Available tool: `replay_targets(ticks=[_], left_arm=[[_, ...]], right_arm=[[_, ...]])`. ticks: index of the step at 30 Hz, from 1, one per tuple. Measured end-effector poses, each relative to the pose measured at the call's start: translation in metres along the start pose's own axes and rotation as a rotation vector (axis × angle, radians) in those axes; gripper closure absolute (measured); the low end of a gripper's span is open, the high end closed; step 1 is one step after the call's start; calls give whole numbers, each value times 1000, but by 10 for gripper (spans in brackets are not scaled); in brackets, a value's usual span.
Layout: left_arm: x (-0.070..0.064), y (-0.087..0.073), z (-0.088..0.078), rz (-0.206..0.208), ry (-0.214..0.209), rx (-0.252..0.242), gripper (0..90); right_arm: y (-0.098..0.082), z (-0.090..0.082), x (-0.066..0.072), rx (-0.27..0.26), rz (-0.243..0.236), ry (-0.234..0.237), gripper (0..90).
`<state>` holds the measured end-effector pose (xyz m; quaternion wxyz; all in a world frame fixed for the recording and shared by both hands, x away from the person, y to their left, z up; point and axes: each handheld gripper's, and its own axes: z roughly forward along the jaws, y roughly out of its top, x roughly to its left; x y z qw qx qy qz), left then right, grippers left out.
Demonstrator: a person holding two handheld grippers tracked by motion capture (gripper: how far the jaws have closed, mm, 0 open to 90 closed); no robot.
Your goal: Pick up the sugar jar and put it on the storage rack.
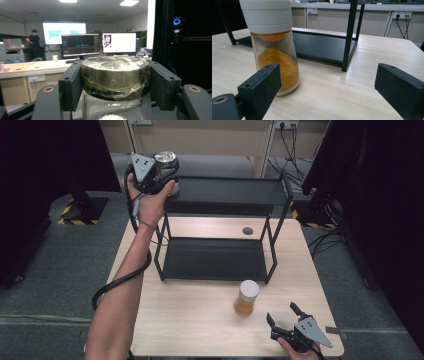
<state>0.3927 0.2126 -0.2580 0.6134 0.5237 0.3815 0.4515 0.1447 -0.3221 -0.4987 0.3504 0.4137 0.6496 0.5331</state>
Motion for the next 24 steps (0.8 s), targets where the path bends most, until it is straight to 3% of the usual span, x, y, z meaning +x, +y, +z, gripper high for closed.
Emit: replay_targets(ticks=[3, 6, 9, 15, 24], left_arm=[[-1, 4, -3, 19, -5, 16, 175], [-4, 8, -9, 22, 5, 0, 120], [-8, 12, -18, 31, 5, -27, 109], [-17, 20, -36, 71, -4, -34, 105], [-15, 5, -67, 66, -47, -44, 105]], right_arm=[[0, 0, 0, -1, -1, 0, 71], [0, 0, 0, 0, -2, 0, 71], [0, 0, 0, 1, -1, 0, 70], [0, 0, 1, 1, -3, 3, 69], [1, 0, 1, 3, -6, 3, 69]])
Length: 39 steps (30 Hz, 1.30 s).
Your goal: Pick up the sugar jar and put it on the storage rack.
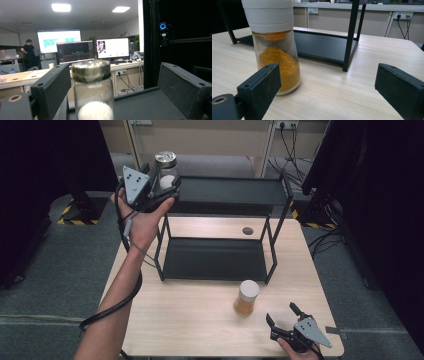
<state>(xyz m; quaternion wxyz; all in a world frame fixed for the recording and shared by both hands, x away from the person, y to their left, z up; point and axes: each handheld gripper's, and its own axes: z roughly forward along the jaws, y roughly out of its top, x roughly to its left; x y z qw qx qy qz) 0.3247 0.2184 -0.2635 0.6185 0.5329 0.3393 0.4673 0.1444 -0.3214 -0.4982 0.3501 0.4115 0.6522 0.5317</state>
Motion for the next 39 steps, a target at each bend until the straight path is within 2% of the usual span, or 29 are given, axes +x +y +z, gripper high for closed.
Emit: replay_targets(ticks=[10, 15, 29, 39], left_arm=[[-2, -19, -30, 3, -32, -14, 106], [-6, -30, -45, 17, -45, -8, 108], [-12, -74, -81, 21, -64, 11, 108], [-10, -107, -102, -21, -69, 30, 109]], right_arm=[[0, 0, 0, 2, 2, 0, 68], [0, 0, -1, 2, 5, -1, 68], [0, 0, 0, 2, 4, -1, 68], [0, 0, 0, 0, 2, 1, 68]])
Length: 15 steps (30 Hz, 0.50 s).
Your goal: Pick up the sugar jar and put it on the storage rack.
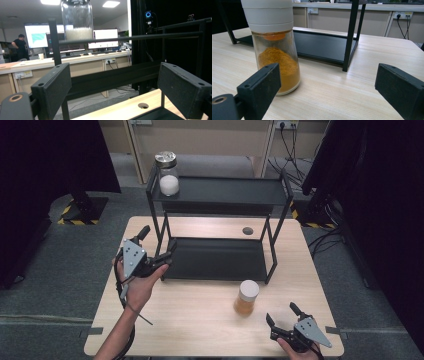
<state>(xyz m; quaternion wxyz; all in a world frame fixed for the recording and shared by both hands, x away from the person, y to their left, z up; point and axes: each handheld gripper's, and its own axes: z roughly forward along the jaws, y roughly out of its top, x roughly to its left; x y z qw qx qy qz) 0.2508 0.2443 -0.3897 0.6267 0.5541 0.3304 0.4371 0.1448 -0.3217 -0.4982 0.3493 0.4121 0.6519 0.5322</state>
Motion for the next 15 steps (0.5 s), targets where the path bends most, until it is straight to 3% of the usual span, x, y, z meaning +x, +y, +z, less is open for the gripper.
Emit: replay_targets(ticks=[15], left_arm=[[-2, -38, -32, -17, -8, 31, 109]], right_arm=[[0, 0, 0, -2, 1, 1, 67]])
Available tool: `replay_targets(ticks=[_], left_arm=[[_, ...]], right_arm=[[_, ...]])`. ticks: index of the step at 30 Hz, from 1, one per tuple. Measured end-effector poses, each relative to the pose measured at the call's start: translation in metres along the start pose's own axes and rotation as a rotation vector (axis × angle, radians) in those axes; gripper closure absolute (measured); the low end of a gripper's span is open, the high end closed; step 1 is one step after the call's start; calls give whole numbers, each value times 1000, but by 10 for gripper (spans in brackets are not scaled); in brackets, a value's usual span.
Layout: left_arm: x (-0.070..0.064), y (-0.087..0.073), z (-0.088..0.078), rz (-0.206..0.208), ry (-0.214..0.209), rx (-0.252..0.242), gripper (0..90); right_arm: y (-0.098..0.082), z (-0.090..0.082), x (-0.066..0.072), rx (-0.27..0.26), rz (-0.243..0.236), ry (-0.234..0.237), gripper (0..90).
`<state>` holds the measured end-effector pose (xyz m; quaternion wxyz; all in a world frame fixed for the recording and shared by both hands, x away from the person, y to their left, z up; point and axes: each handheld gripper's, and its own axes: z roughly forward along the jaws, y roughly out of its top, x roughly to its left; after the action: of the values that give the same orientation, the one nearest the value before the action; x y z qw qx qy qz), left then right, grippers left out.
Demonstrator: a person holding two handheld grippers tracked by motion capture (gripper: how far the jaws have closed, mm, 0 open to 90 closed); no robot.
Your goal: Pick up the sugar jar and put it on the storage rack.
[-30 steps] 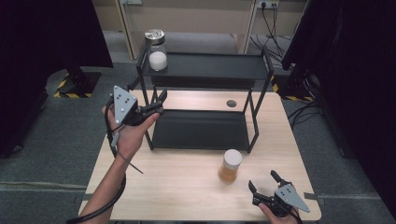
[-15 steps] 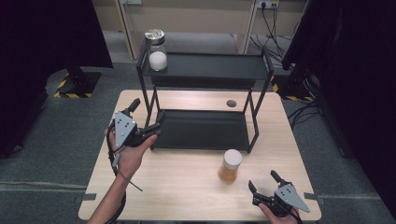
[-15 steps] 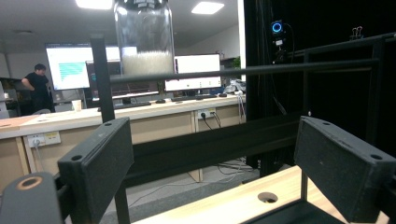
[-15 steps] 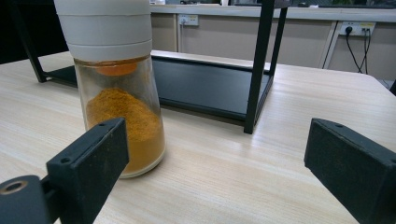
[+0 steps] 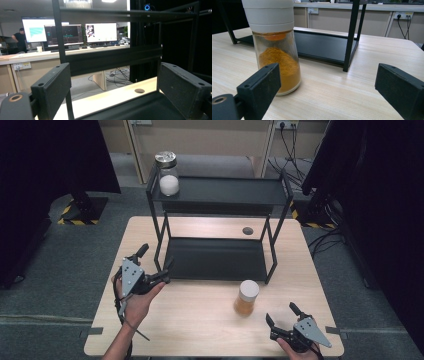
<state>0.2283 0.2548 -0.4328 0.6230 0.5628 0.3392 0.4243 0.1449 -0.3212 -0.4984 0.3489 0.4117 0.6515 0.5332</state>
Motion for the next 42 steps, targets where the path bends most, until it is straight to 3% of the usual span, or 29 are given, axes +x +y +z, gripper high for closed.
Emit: replay_targets(ticks=[21, 31, 34, 36, 42], left_arm=[[-10, -56, -31, -29, -5, 76, 111], [-16, -84, -43, -54, -6, 152, 112], [-18, -88, -43, -68, -12, 176, 112], [-20, -89, -42, -49, -19, 184, 112], [-24, -91, -43, -48, -27, 169, 112]], right_arm=[[-1, 0, 0, -3, 0, 1, 67], [-1, 0, 0, -5, -1, 5, 67], [-2, -1, -1, -8, 3, 4, 66], [-1, -1, -1, -7, 3, 7, 66], [-2, -1, -1, -9, -2, 9, 66]])
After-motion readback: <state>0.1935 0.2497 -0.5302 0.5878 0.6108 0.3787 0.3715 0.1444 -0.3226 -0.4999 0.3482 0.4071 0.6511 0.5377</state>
